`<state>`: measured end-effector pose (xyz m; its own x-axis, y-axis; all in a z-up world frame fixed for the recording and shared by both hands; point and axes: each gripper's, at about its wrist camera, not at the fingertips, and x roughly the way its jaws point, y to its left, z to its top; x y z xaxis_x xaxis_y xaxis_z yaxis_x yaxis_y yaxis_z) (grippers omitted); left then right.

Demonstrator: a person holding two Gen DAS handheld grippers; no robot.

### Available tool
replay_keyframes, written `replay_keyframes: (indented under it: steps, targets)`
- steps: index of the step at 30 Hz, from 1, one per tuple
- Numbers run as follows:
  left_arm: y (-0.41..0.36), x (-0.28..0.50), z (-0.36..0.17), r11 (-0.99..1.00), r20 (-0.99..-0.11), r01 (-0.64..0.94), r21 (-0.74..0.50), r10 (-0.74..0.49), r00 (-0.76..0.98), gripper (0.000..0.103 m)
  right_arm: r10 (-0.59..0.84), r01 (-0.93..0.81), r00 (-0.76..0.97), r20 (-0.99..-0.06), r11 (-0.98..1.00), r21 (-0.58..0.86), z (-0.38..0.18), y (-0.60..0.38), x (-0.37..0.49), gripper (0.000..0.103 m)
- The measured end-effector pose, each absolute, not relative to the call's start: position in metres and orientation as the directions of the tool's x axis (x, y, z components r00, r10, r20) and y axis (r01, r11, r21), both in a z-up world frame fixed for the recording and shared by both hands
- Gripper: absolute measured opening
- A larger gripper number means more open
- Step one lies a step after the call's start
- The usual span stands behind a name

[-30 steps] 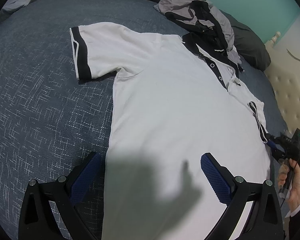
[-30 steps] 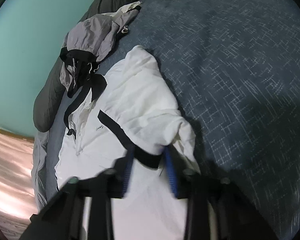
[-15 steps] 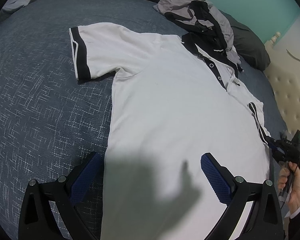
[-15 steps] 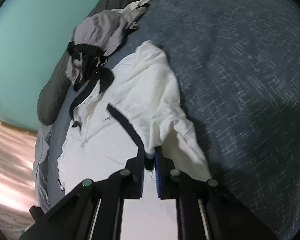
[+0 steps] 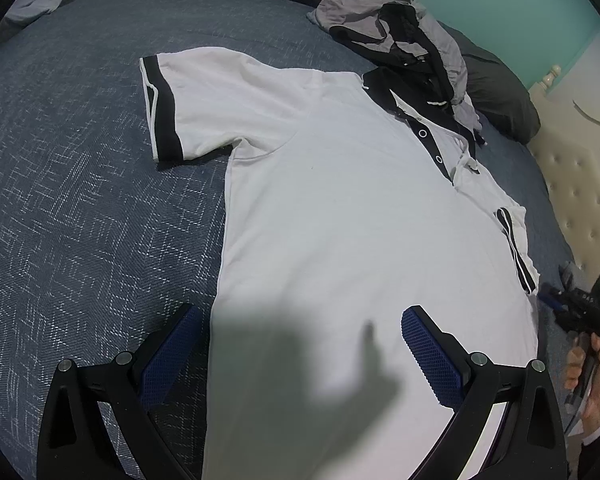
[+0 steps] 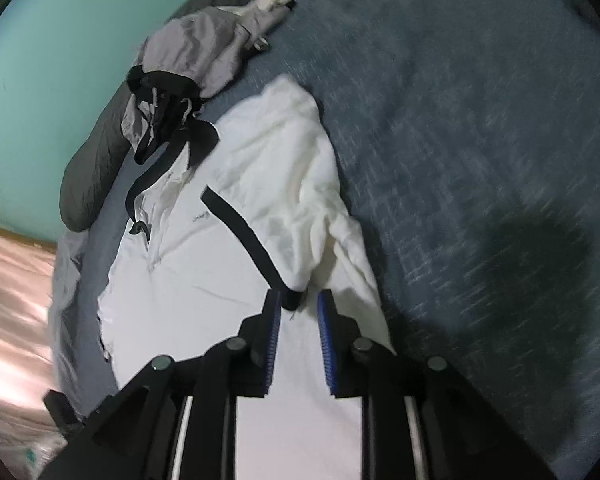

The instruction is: Fold clothes

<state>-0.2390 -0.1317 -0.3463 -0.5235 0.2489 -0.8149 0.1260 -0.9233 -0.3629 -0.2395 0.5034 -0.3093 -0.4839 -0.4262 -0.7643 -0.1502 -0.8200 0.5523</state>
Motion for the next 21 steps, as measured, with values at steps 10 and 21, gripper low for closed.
replay_keyframes:
  steps: [10, 21]
  targets:
    - [-0.131, -0.241, -0.348, -0.927, -0.818, 0.124, -0.354, 0.243, -0.521, 0.102, -0.353, 0.078, -0.507, -0.786, -0.927, 0.366, -0.281, 0.434, -0.303, 0.039]
    - [-0.135, -0.241, -0.351, -0.923, -0.816, 0.123, -0.366, 0.254, -0.520, 0.102, -0.130, 0.222, -0.516, -0.847, -0.975, 0.014, -0.301, 0.371, -0.344, 0.039]
